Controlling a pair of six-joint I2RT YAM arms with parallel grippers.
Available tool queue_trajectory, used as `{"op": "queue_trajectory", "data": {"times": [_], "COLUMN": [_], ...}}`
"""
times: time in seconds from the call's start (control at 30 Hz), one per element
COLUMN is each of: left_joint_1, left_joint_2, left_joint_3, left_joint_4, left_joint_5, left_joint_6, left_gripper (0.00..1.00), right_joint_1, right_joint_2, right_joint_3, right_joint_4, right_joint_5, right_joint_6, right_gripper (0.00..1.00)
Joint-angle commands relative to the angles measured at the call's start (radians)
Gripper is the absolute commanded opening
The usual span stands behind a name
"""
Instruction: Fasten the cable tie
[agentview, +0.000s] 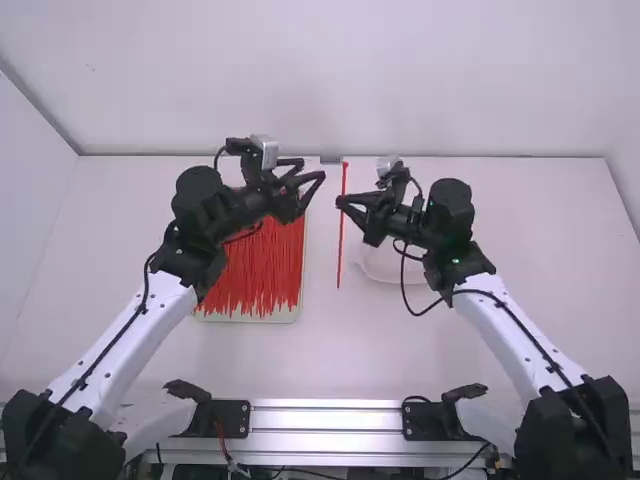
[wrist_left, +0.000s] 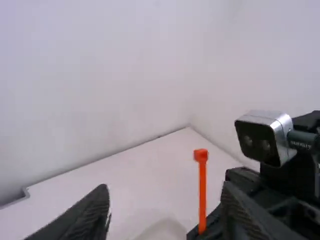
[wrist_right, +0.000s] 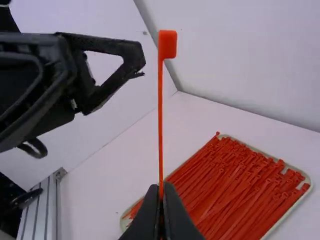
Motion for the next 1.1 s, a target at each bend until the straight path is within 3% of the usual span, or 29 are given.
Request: {"op": "queue_trajectory", "data": {"times": [0.0,0.23,0.5,0.8,1.07], "left_joint_1": [0.04,0.124,0.138,0.099,0.039], "left_joint_2": [-0.019,0.014,0.195,0.399,0.411], "left_joint_3": [0.05,0.166,0.343,0.519,0.517], "left_joint_4": [-0.01,-0.095,-0.095,-0.043,0.056], "left_joint_5": [0.145,0.402,0.74,0.961,0.981], "left_joint_6": [0.061,0.154,0.158,0.134,0.114], "left_gripper": [0.71,0.87,0.94,0.83,0.82], "right_joint_1": [-0.038,-0.108,-0.159,-0.16,-0.135], "right_joint_2": [0.005,0.005,0.005,0.005,0.005], "right_joint_3": [0.027,0.027,0.027,0.027,0.027], "right_joint_4": [0.007,0.057,0.203,0.371,0.403], "right_joint_5": [-0.124,-0.268,-0.405,-0.447,-0.383], "right_joint_6": [0.003,-0.004,-0.006,0.029,0.029], "right_gripper": [0.0,0.0,0.0,0.0,0.0]}}
